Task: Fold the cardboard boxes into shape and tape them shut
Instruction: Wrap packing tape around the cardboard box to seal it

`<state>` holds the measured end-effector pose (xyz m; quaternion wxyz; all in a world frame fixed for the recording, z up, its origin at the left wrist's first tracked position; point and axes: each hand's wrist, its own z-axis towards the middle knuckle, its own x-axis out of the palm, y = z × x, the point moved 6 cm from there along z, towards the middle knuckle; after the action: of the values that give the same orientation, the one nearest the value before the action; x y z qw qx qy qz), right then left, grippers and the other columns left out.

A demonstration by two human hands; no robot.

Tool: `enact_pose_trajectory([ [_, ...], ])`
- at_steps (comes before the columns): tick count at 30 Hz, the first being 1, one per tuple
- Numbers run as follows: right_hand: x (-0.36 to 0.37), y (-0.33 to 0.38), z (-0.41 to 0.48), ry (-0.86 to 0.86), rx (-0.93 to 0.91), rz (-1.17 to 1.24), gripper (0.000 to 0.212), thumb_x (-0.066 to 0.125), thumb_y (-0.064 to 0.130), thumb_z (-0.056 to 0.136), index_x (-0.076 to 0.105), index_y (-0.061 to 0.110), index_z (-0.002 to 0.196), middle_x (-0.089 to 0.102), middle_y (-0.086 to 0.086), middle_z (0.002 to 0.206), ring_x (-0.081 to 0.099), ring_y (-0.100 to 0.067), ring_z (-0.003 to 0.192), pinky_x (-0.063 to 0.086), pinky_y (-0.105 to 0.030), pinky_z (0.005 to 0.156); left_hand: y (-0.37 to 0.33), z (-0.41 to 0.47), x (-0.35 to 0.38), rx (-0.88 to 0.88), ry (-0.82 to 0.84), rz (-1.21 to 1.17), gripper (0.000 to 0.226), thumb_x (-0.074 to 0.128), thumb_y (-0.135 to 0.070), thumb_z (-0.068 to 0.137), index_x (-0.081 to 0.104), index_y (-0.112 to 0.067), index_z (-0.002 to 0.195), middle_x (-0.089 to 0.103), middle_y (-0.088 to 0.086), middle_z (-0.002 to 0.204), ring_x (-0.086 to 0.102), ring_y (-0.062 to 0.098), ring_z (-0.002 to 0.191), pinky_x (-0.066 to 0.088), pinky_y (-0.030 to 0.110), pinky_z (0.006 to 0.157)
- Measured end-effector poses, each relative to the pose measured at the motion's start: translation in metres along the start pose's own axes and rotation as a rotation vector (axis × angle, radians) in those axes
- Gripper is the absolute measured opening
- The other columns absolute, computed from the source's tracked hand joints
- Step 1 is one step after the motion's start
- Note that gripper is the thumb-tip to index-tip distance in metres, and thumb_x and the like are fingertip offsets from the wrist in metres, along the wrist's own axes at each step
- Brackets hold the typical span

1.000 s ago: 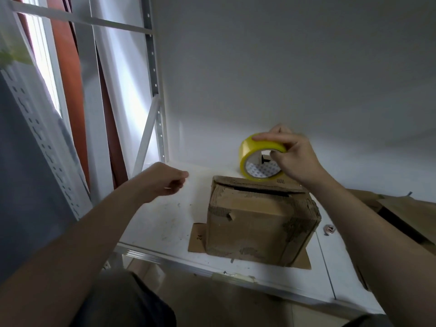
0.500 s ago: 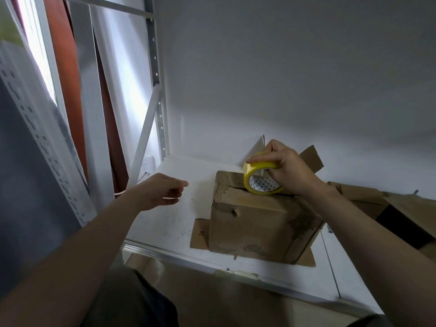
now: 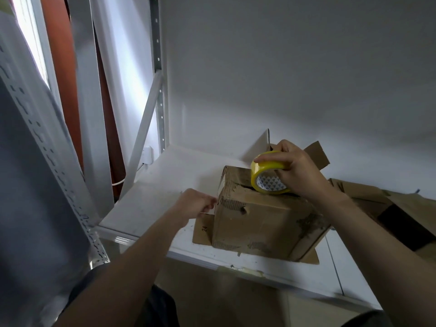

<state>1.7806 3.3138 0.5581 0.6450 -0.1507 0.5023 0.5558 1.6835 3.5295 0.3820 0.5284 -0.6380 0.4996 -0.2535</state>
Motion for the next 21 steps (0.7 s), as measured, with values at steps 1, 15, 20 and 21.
enact_pose_trajectory([
  [1, 0.001, -0.001, -0.002, -0.006, 0.019, -0.003, 0.060, 0.062, -0.014, 0.086, 0.070, 0.040, 0.112, 0.041, 0.012, 0.090, 0.042, -0.012, 0.087, 0.034, -0.013, 0.074, 0.001, 0.000, 0.006, 0.017, -0.047, 0.015, 0.019, 0.067, -0.008, 0.092, 0.081, -0.017, 0.083, 0.073, -0.003, 0.066, 0.063, 0.010, 0.061, 0.060, 0.030, 0.070],
  [15, 0.004, 0.004, -0.006, -0.063, 0.112, -0.013, 0.066, 0.056, -0.015, 0.083, 0.068, 0.045, 0.109, 0.045, -0.006, 0.092, 0.047, -0.025, 0.094, 0.047, -0.041, 0.079, -0.042, -0.051, 0.006, 0.433, -0.220, 0.130, 0.053, 0.030, -0.049, 0.108, 0.050, -0.022, 0.148, 0.052, -0.003, 0.149, 0.047, 0.015, 0.139, 0.035, 0.032, 0.115],
  [20, 0.005, -0.001, -0.006, -0.071, 0.138, 0.053, 0.069, 0.058, -0.014, 0.084, 0.066, 0.052, 0.103, 0.046, -0.001, 0.092, 0.046, -0.020, 0.094, 0.040, -0.028, 0.078, -0.054, -0.075, 0.045, 0.447, 0.028, -0.017, 0.059, 0.030, -0.059, 0.104, 0.031, -0.034, 0.158, 0.028, -0.022, 0.161, 0.027, 0.000, 0.145, 0.023, 0.023, 0.111],
  [21, 0.004, -0.001, -0.007, -0.078, 0.144, 0.078, 0.069, 0.058, -0.013, 0.085, 0.065, 0.054, 0.102, 0.047, 0.001, 0.092, 0.047, -0.019, 0.095, 0.040, -0.027, 0.078, -0.053, -0.077, 0.044, 0.421, 0.026, -0.065, 0.059, 0.033, -0.056, 0.105, 0.027, -0.033, 0.159, 0.027, -0.026, 0.157, 0.027, -0.003, 0.141, 0.023, 0.022, 0.109],
])
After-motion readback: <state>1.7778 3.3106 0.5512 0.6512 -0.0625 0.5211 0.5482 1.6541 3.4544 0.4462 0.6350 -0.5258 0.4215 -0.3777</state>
